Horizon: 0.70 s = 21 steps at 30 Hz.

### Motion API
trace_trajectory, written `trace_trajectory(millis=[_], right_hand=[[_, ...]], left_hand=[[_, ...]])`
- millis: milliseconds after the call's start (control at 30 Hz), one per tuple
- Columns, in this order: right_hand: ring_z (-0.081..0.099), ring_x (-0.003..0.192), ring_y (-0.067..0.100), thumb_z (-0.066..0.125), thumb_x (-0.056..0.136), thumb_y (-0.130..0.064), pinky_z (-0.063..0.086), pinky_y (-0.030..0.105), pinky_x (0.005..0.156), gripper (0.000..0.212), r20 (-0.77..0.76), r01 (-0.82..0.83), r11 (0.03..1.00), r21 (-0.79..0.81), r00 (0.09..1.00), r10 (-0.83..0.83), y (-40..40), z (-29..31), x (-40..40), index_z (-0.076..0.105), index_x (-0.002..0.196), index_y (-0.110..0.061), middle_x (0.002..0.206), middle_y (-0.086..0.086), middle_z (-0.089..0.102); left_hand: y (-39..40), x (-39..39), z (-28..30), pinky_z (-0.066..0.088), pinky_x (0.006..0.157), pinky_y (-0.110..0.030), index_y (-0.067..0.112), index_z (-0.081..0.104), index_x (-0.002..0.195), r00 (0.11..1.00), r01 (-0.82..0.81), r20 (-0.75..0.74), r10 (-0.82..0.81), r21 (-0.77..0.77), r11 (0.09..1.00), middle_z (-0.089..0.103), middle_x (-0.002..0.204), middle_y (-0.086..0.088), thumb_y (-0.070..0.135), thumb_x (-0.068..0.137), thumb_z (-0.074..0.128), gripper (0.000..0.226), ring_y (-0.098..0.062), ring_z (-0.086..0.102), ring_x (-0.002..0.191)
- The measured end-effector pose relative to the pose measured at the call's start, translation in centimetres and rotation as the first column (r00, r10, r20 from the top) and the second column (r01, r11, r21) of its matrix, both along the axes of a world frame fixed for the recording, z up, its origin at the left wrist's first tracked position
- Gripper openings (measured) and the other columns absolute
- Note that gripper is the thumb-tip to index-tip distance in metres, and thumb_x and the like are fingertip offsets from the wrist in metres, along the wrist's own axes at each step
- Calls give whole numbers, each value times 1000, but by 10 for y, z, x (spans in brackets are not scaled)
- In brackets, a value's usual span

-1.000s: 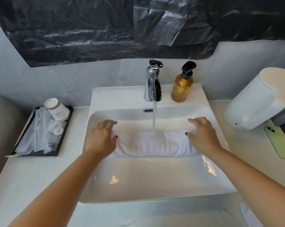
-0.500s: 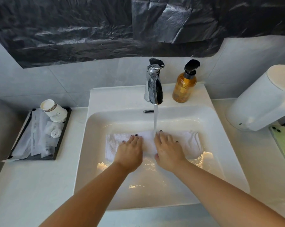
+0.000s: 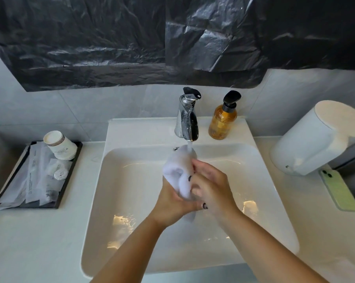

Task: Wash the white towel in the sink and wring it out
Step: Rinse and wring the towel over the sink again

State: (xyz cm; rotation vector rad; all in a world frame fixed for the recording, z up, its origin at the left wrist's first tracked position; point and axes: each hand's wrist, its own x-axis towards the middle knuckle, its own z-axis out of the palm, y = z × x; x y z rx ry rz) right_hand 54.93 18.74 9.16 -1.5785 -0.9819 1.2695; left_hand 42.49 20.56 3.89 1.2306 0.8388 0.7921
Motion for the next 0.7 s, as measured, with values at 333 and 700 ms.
trace_trajectory(millis=[333,700], right_hand=[[64,82,19,82,73,-18,51,24,65,48,-233,50,979,-199,968,-97,43,-21,37,63,117,-11,98,12,67],[60,65,38,72,69,-26,41,31,58,46,-761,-455,884,-108,610,221,68,-40,42,67,114,-22,79,19,63]], left_hand=[[5,-11,-2,54,90,-44,2,66,118,978,96,207,14,-512,854,69,116,-24,21,59,88,66,-37,67,109],[18,7,-3,32,113,-43,-2,38,142,800,57,521,297,-558,828,50,134,-25,18,94,56,55,-36,50,127]])
